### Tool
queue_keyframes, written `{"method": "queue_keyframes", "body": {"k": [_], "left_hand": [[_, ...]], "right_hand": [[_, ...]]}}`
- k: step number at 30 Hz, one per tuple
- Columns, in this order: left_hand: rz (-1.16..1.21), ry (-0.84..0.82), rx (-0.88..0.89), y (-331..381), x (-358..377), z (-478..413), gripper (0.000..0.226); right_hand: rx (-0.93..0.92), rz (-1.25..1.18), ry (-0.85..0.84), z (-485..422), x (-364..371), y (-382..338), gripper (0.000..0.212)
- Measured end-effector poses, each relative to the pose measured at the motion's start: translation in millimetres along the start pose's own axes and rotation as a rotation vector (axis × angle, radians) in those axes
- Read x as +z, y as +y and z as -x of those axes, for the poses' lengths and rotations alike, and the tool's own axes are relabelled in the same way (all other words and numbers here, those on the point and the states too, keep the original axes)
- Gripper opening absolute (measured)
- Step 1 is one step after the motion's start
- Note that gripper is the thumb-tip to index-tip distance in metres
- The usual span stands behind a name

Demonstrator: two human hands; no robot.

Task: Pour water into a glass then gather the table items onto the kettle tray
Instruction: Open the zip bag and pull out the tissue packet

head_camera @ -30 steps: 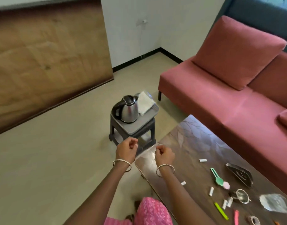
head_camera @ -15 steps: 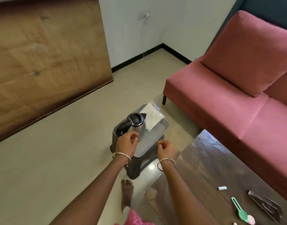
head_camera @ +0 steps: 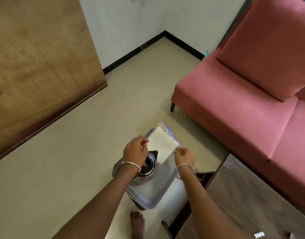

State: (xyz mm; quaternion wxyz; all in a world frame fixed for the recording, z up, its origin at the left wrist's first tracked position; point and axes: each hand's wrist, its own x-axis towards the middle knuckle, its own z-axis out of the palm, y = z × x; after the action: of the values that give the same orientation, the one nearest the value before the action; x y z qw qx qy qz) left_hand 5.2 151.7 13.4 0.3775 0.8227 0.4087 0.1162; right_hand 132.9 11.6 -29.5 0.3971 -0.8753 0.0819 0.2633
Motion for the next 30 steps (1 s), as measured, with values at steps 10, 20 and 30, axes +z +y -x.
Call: {"method": "queue_keyframes", "body": {"k": [10,20,30], "left_hand": [[0.043,-0.265,-0.058,-45.7,40.7,-64.6,0.011],[0.084,-0.288,-0.104,-52.9,38.7,-66.1,0.010],[0.148,-0.187,-0.003,4.1,-16.2,-45.0,0.051]], "right_hand": [[0.604,-0.586,-0.211,-90.1,57.5,24.5,0.025],[0.140,-0.499,-0.034,-79.1,65.4,22.4,0.030],[-0.408,-0.167,0.070,14.6,-9.8,-8.4,0.021]]}}
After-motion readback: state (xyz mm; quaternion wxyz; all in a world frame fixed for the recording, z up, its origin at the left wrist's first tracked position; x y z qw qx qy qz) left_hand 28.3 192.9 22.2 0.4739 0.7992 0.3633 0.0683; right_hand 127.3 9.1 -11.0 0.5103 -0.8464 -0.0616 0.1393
